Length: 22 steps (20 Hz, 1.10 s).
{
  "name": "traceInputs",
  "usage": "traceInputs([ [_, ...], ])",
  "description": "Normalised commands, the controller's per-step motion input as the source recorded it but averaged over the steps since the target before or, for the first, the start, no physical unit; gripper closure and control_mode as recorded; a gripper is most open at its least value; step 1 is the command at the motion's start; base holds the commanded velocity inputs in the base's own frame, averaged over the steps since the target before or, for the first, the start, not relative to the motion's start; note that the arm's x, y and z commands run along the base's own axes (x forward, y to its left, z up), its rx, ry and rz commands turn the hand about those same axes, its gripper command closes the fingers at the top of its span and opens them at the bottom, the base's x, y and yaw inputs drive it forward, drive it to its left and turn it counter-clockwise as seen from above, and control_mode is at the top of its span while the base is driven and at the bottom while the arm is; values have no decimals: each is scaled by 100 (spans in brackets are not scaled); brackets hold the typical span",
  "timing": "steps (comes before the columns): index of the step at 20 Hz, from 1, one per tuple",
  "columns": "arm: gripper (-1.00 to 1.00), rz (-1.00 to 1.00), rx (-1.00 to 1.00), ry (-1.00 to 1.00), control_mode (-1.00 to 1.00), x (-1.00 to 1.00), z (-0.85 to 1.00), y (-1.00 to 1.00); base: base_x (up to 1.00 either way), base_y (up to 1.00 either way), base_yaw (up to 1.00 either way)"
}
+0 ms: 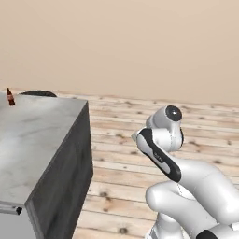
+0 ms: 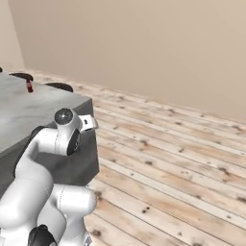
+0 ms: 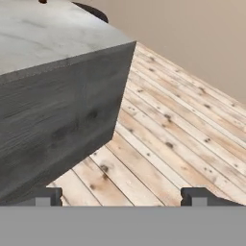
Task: Place the large bottle from the dining counter next to the other large bottle outside the sink, and place the small bottle from the dining counter next to the other small bottle inside the sink.
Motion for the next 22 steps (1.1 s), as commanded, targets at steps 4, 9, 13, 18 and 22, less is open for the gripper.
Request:
traceInputs([
  [4, -100, 0, 0, 0, 100, 0, 0, 0, 100, -100, 23],
  [9, -100, 0, 0, 0, 100, 0, 0, 0, 100, -100, 29],
  [13, -100, 0, 0, 0, 100, 0, 0, 0, 100, -99, 37],
  [18, -100, 0, 0, 0, 100, 0, 0, 0, 100, -91, 44],
  [22, -100, 0, 0, 0, 100, 0, 0, 0, 100, -82, 46],
])
